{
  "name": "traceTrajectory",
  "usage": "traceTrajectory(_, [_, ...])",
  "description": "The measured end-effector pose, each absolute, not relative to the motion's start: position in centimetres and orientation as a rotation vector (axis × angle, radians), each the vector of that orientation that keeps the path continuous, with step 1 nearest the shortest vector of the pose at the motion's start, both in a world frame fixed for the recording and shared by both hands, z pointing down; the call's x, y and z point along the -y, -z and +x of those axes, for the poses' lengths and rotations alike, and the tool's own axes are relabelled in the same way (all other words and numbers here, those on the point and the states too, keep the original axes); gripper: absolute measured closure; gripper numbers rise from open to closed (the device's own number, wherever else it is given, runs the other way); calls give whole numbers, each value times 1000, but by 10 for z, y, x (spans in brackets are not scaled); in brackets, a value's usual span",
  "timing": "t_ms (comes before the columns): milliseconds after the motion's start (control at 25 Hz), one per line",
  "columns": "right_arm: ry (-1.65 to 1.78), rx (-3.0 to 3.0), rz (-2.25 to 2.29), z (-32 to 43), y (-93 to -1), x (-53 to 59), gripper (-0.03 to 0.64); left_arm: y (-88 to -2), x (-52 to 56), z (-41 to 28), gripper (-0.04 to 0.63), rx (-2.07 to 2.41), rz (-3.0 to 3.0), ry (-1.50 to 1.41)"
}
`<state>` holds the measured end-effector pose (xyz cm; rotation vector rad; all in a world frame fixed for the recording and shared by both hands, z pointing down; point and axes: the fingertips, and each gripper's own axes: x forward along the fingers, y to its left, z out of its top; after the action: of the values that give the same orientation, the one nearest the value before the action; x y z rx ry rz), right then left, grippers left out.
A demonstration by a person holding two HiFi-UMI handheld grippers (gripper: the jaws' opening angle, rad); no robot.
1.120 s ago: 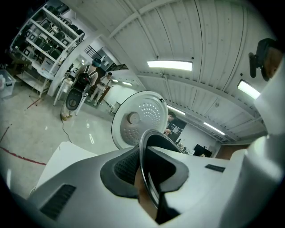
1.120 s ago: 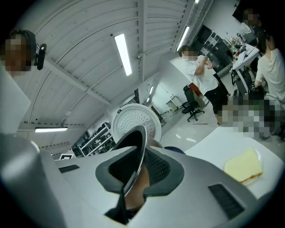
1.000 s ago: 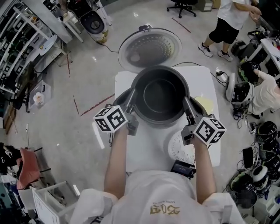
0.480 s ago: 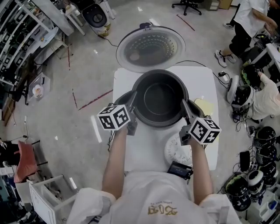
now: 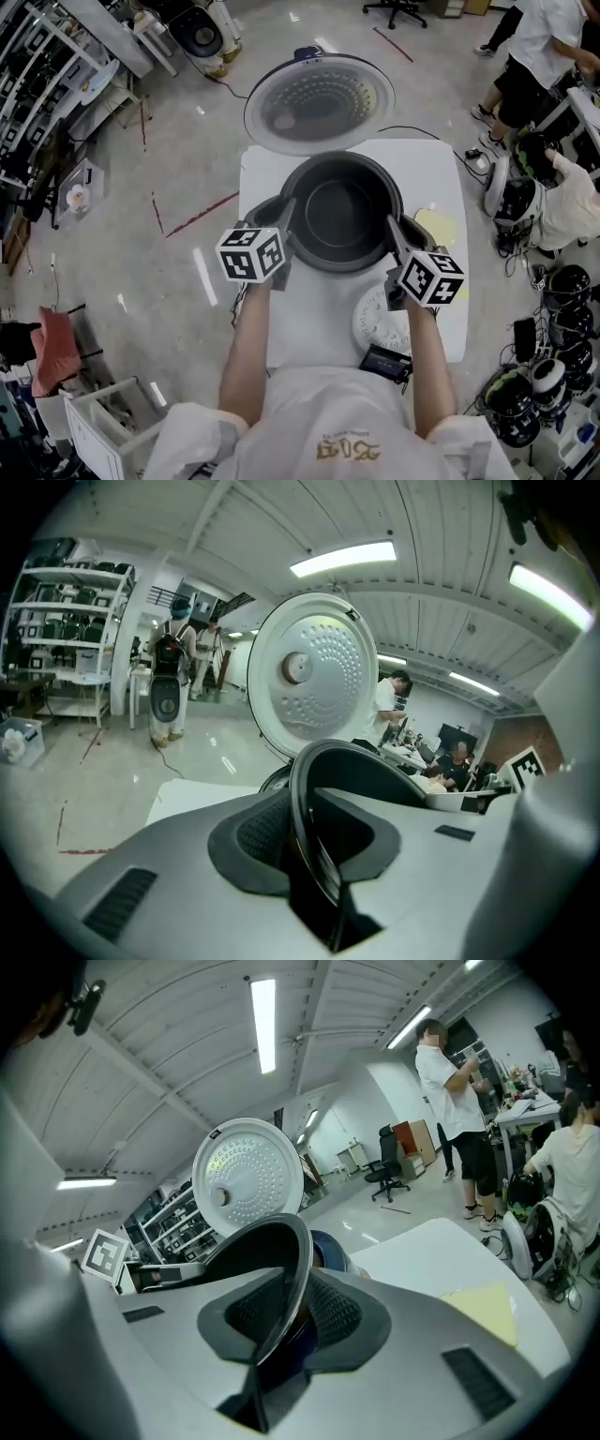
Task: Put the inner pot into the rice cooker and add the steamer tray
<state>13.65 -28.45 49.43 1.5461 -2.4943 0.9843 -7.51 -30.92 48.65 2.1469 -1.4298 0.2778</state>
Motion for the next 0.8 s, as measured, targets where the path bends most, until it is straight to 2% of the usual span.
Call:
traceTrajectory(200, [-967,2475,1562,135,-503,284,517,-494,309,-77,484,1490,2188,-383])
traceTrajectory(280, [-913,2463,1565,133,-502,284,505,-491,311,-76,514,1494,2216,-392])
traceTrajectory(480, [-816,2434,1589,129,-498,285,517,-489,311,-70,462,1480,2267,-458])
traceTrajectory(800, [-704,2373,1702,135,-487,273,537,-481,297,-80,440,1467,2303,-423])
